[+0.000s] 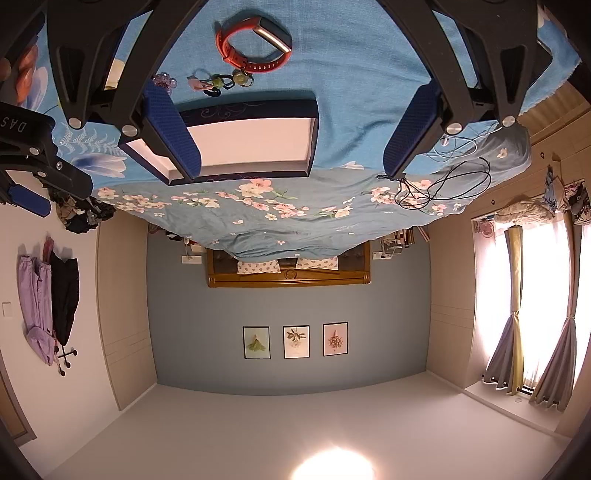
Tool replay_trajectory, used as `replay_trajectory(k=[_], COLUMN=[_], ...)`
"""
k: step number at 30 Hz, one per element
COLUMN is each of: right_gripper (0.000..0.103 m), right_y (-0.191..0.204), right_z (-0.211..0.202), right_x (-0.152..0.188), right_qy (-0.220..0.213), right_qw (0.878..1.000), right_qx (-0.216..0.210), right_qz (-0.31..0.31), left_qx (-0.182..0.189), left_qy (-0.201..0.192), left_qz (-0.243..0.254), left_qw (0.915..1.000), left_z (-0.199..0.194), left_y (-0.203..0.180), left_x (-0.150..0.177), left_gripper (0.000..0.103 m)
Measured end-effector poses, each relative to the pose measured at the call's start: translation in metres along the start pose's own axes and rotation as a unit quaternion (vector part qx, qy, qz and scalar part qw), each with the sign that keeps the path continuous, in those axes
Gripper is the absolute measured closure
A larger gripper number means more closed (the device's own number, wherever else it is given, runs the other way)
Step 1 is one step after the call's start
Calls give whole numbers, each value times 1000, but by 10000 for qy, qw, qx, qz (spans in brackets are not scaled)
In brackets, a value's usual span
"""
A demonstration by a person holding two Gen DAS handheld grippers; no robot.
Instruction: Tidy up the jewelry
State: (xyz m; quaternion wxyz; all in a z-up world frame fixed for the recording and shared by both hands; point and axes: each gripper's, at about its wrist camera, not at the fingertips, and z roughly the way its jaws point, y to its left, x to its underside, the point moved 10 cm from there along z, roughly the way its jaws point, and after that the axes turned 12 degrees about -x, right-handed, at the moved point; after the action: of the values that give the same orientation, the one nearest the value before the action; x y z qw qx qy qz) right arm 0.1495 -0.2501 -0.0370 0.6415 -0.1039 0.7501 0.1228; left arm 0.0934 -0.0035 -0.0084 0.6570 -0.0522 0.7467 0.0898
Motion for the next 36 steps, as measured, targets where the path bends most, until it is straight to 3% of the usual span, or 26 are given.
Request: replay_trajectory(k=[36], right_gripper=[7], right_y=[0], right_z=[-1], right_x=[3], right_qy=[11], right_qw=[10000], right_qx=[-18], right_qz=[11], left_qx=[9], left_qy=[36], left_qz=[-46], left_qw=[10000], left_z=[3], left_y=[0], left_x=[3], left_gripper=[6])
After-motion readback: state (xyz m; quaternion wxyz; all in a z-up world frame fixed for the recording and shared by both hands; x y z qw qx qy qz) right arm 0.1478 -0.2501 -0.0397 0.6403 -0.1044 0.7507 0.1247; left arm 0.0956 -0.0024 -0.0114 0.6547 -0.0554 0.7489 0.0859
